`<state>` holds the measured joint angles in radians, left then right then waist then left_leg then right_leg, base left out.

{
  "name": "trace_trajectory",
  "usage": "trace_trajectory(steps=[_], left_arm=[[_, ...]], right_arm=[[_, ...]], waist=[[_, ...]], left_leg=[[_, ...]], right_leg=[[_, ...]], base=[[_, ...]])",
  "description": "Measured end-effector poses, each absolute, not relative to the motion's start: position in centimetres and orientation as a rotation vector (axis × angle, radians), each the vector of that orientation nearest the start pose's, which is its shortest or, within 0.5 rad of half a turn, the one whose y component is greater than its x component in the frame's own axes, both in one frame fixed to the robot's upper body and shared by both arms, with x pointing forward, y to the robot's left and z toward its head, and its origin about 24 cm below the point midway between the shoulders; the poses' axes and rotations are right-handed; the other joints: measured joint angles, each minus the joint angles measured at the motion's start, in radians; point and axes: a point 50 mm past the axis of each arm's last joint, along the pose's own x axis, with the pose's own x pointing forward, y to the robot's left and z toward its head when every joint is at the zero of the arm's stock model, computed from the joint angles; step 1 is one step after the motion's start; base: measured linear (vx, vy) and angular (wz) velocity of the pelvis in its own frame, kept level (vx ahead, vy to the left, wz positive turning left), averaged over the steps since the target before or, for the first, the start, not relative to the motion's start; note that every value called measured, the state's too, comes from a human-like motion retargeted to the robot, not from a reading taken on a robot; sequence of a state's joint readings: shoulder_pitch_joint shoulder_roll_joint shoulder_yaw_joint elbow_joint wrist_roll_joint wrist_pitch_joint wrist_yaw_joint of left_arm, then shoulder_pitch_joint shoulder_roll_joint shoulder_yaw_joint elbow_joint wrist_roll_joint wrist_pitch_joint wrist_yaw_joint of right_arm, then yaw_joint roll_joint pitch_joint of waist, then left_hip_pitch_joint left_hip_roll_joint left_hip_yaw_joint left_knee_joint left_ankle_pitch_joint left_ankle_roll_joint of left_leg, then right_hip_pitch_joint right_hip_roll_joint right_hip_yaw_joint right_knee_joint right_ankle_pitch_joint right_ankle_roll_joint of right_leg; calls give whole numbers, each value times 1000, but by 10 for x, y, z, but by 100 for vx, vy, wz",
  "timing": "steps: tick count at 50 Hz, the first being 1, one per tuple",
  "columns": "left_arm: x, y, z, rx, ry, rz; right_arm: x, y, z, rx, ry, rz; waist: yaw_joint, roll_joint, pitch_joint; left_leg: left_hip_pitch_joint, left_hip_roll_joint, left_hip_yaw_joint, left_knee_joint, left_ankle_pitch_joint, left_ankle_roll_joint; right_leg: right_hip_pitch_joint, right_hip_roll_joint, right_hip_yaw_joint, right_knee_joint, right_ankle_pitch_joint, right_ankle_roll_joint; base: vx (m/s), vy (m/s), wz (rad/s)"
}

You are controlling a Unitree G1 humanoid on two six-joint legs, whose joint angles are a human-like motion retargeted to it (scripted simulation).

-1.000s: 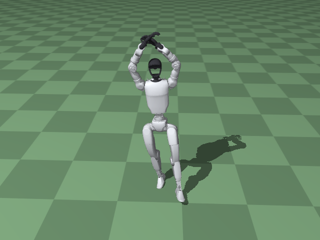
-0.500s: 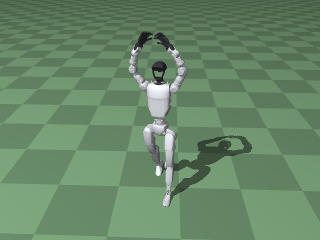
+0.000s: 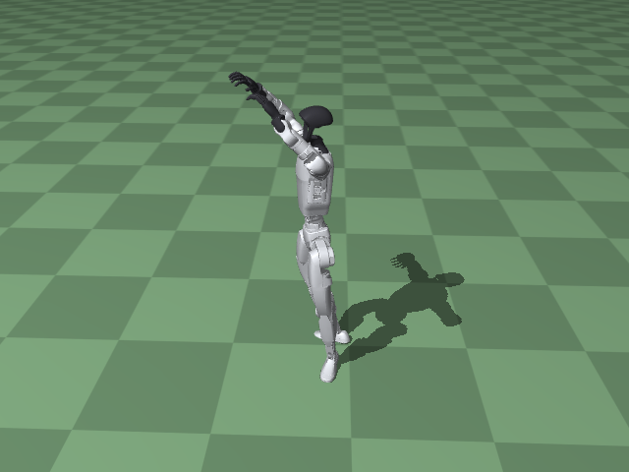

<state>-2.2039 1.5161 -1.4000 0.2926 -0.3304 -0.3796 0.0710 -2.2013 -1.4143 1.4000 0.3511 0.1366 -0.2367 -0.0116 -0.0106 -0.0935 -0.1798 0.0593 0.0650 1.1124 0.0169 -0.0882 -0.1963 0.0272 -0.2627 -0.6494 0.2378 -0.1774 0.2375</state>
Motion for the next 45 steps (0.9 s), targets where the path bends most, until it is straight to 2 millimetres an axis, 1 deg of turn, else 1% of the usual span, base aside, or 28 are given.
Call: trace_trajectory(steps=[2,5,8,11,13,15,18,22,29,33,34,35,36,37,40,45], left_arm=[[216,223,492,1433,-1107,127],[217,242,467,1425,-991,89],[211,257,440,1415,-857,29],[199,265,418,1422,-741,-28],[189,269,408,1438,-678,-52],[181,272,400,1451,-627,-64],[171,279,394,1439,-570,-66],[166,286,390,1392,-524,-65],[176,290,384,1331,-496,-89],[174,297,386,1317,-486,-55],[169,302,386,1350,-469,-27],[163,307,385,1400,-442,6],[166,301,382,1441,-447,-15],[168,297,379,1467,-454,-30],[172,295,382,1466,-476,-26],[174,295,387,1452,-506,-13]], right_arm=[[244,-217,495,-1640,-928,-226],[248,-243,477,-1659,-809,-248],[246,-261,455,-1666,-717,-223],[239,-267,428,-1655,-652,-130],[235,-265,409,-1645,-606,-35],[233,-259,392,-1641,-557,65],[235,-253,372,-1637,-484,180],[241,-253,355,-1642,-398,248],[253,-264,342,-1618,-321,248],[264,-259,340,-1604,-351,253],[279,-246,329,-1590,-399,292],[293,-243,306,-1510,-435,297],[285,-249,284,-1466,-430,294],[274,-259,270,-1443,-413,268],[264,-263,267,-1431,-414,249],[253,-269,269,-1421,-429,208]], waist=[[-23,-17,15],[-34,-47,40],[-16,-75,74],[17,-93,119],[38,-98,148],[49,-99,171],[41,-97,193],[3,-82,210],[-31,-31,233],[-49,-19,241],[-78,-43,239],[-118,-80,235],[-96,-114,226],[-79,-137,218],[-55,-144,213],[-36,-153,214]], left_leg=[[11,-2,24,0,9,19],[24,4,50,13,27,44],[22,28,19,42,39,63],[9,59,-123,69,33,72],[-1,82,-244,86,20,70],[-8,102,-332,97,8,62],[-14,119,-356,102,-2,42],[-21,116,-320,80,-8,33],[-11,86,-362,40,-38,45],[1,70,-370,36,-55,46],[4,67,-371,34,-56,46],[6,64,-372,32,-56,46],[3,62,-370,30,-56,44],[1,61,-367,29,-55,42],[-2,61,-362,29,-56,38],[-5,50,-367,33,-66,37]], right_leg=[[-3,1,56,-21,20,6],[-22,5,137,-29,39,24],[-56,17,194,-24,50,24],[-82,37,253,-23,60,24],[-96,57,287,-27,66,24],[-107,79,314,-34,70,24],[-117,99,326,-48,76,24],[-116,107,303,-64,85,24],[-88,77,252,-52,80,24],[-74,57,242,-46,80,24],[-71,55,240,-48,83,24],[-67,53,236,-50,85,24],[-70,53,236,-53,89,24],[-73,53,237,-57,93,24],[-77,55,239,-64,102,24],[-76,41,237,-63,104,24]], base=[[-2,-11,-89],[-3,-16,-95],[-5,-20,-111],[-3,-15,-115],[-3,-12,-106],[-4,-8,-83],[-2,-3,-30],[-2,5,28],[1,16,44],[1,16,11],[-2,9,6],[-2,7,2],[-1,6,-4],[-1,5,-11],[-2,6,-8],[-1,9,2]])
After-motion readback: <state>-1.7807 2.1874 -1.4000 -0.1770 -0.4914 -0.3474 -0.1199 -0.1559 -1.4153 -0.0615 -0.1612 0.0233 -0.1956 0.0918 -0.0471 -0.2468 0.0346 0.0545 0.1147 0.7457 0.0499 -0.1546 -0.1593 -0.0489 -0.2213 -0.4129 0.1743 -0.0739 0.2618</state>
